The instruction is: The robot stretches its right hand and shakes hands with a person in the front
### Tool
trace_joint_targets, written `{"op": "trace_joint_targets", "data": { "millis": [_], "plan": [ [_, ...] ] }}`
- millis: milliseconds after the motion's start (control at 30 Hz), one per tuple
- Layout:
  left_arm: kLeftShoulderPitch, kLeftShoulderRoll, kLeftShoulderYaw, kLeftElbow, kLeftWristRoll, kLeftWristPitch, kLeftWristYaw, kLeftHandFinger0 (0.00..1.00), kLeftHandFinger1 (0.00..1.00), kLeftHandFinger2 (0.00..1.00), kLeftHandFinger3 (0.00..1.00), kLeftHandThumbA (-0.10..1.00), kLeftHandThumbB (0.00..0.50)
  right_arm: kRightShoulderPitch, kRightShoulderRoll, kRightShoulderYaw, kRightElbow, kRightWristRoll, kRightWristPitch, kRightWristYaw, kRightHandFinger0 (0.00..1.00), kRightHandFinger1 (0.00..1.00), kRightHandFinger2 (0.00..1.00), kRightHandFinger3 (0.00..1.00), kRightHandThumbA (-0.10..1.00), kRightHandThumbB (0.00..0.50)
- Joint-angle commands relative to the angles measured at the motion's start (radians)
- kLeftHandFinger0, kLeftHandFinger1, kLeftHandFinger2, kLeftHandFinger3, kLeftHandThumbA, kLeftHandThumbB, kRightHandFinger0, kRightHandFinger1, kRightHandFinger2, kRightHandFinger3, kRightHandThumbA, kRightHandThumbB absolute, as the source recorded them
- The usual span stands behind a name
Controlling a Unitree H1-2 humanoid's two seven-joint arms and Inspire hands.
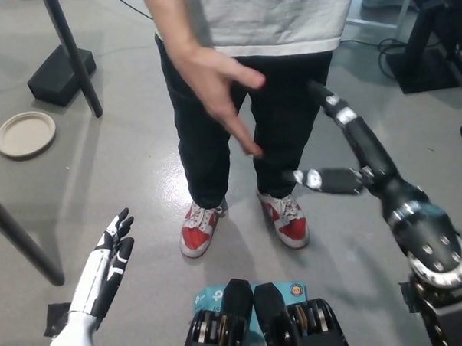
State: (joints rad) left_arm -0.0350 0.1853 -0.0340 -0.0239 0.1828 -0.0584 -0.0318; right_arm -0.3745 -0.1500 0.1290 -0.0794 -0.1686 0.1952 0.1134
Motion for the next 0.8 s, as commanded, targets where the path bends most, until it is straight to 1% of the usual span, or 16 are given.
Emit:
{"op": "trace_joint_targets", "data": {
  "millis": [0, 33, 67, 133, 200, 233, 267, 300, 367, 400, 433, 533, 600, 633, 667, 767],
  "plan": [
    [-0.012, 0.015, 0.008, -0.016, 0.006, -0.016, 0.002, 1.0, 1.0, 1.0, 1.0, 1.0, 0.039, 0.066, -0.017, -0.051, -0.038, 0.069, -0.098, 0.004, 1.0, 1.0, 1.0, 1.0, 1.0, 0.47],
    [-0.01, 0.013, 0.01, -0.009, 0.001, -0.028, 0.004, 1.0, 1.0, 1.0, 1.0, 1.0, 0.039, 0.094, -0.018, -0.067, -0.037, 0.092, -0.096, 0.01, 1.0, 1.0, 1.0, 1.0, 0.98, 0.453],
    [-0.007, 0.012, 0.011, -0.006, -0.009, -0.038, 0.002, 1.0, 1.0, 1.0, 1.0, 1.0, 0.03, 0.118, -0.02, -0.078, -0.022, 0.106, -0.12, 0.014, 1.0, 1.0, 1.0, 1.0, 0.96, 0.417],
    [-0.001, 0.007, 0.012, -0.001, -0.022, -0.042, -0.002, 1.0, 1.0, 1.0, 1.0, 1.0, 0.042, 0.154, -0.017, -0.099, 0.043, 0.13, -0.185, 0.016, 1.0, 1.0, 1.0, 1.0, 0.94, 0.382],
    [0.006, 0.002, 0.013, 0.003, -0.028, -0.048, 0.001, 1.0, 1.0, 1.0, 1.0, 1.0, 0.044, 0.168, -0.011, -0.111, 0.083, 0.15, -0.197, 0.022, 1.0, 1.0, 1.0, 1.0, 0.94, 0.392],
    [0.01, 0.002, 0.015, 0.002, -0.032, -0.046, 0.001, 1.0, 1.0, 1.0, 1.0, 1.0, 0.043, 0.18, -0.007, -0.107, 0.11, 0.132, -0.202, 0.013, 1.0, 1.0, 1.0, 1.0, 0.96, 0.396],
    [0.014, 0.003, 0.013, 0.002, -0.03, -0.05, 0.001, 1.0, 1.0, 1.0, 1.0, 1.0, 0.036, 0.186, -0.006, -0.104, 0.117, 0.125, -0.203, 0.013, 1.0, 1.0, 1.0, 1.0, 0.97, 0.396],
    [0.017, 0.006, 0.008, 0.005, -0.015, -0.067, 0.006, 1.0, 1.0, 1.0, 1.0, 1.0, 0.028, 0.193, -0.002, -0.105, 0.129, 0.136, -0.212, 0.019, 1.0, 1.0, 1.0, 1.0, 0.98, 0.389],
    [0.021, 0.004, 0.005, 0.011, -0.014, -0.081, 0.008, 1.0, 1.0, 1.0, 1.0, 1.0, 0.033, 0.209, 0.0, -0.109, 0.137, 0.157, -0.219, 0.03, 1.0, 1.0, 1.0, 1.0, 0.97, 0.354],
    [0.022, 0.002, 0.005, 0.012, -0.017, -0.083, 0.007, 1.0, 1.0, 1.0, 1.0, 1.0, 0.033, 0.213, -0.001, -0.11, 0.14, 0.157, -0.223, 0.03, 1.0, 1.0, 1.0, 1.0, 0.97, 0.35],
    [0.024, 0.003, 0.004, 0.01, -0.018, -0.08, 0.005, 1.0, 1.0, 1.0, 1.0, 1.0, 0.025, 0.223, -0.006, -0.103, 0.141, 0.144, -0.228, 0.03, 1.0, 1.0, 1.0, 1.0, 1.0, 0.329],
    [0.025, 0.002, 0.009, 0.004, -0.022, -0.071, 0.006, 1.0, 1.0, 1.0, 1.0, 1.0, 0.02, 0.227, -0.003, -0.1, 0.164, 0.152, -0.246, 0.033, 1.0, 1.0, 1.0, 1.0, 1.0, 0.343],
    [0.025, 0.002, 0.011, -0.004, -0.022, -0.064, 0.005, 1.0, 1.0, 1.0, 1.0, 1.0, 0.021, 0.223, 0.001, -0.102, 0.177, 0.163, -0.258, 0.037, 1.0, 1.0, 1.0, 1.0, 1.0, 0.339],
    [0.024, 0.004, 0.012, -0.001, -0.019, -0.072, 0.008, 1.0, 1.0, 1.0, 1.0, 1.0, 0.032, 0.221, 0.005, -0.101, 0.19, 0.161, -0.271, 0.034, 1.0, 1.0, 1.0, 1.0, 1.0, 0.365],
    [0.024, 0.005, 0.011, -0.002, -0.015, -0.074, 0.009, 1.0, 1.0, 1.0, 1.0, 1.0, 0.032, 0.221, 0.005, -0.101, 0.192, 0.162, -0.276, 0.034, 1.0, 1.0, 1.0, 1.0, 1.0, 0.356],
    [0.021, 0.008, 0.009, -0.005, -0.007, -0.067, 0.007, 1.0, 1.0, 1.0, 1.0, 1.0, 0.041, 0.218, 0.005, -0.1, 0.202, 0.163, -0.294, 0.035, 1.0, 1.0, 1.0, 1.0, 1.0, 0.36]
  ]
}}
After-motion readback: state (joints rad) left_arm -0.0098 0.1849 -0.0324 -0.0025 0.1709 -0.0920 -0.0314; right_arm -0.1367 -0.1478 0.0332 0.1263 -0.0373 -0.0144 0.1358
